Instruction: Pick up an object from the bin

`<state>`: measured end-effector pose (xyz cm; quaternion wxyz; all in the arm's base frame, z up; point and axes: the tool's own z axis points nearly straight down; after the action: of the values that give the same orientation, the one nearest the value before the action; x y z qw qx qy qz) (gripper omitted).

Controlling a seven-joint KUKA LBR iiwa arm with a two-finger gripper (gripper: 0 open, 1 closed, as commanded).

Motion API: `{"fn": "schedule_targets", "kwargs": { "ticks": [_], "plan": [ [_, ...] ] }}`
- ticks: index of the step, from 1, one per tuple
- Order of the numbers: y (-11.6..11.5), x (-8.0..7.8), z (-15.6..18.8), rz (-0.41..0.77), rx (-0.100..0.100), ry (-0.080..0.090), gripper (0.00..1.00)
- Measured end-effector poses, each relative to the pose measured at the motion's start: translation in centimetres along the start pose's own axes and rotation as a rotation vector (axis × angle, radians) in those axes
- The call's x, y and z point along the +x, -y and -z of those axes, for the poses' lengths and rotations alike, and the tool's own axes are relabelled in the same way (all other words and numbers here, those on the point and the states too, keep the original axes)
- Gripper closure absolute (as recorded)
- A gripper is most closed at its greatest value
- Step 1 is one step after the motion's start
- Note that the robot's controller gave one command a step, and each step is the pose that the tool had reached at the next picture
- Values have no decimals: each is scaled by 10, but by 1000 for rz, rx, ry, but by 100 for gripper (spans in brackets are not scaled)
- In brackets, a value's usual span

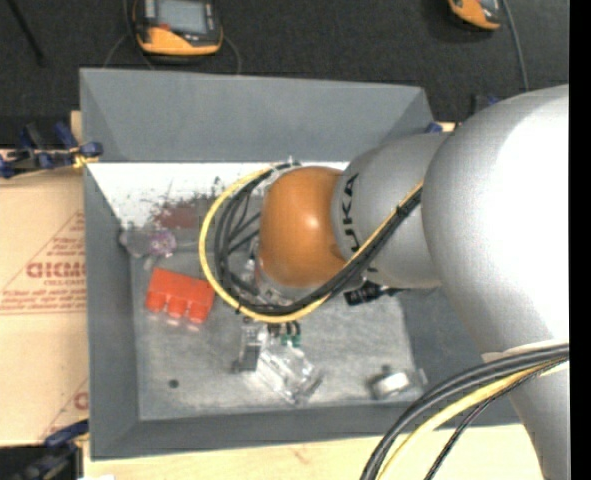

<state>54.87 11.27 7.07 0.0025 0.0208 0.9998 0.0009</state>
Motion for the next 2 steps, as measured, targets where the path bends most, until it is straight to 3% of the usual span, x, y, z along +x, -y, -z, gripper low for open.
{"fn": "schedule_targets", "kwargs": {
  "ticks": [1, 2],
  "plan": [
    [69, -9, 0, 327, 3, -1, 0],
    [74, -3, 8, 374, 1, -6, 0]
  ]
}}
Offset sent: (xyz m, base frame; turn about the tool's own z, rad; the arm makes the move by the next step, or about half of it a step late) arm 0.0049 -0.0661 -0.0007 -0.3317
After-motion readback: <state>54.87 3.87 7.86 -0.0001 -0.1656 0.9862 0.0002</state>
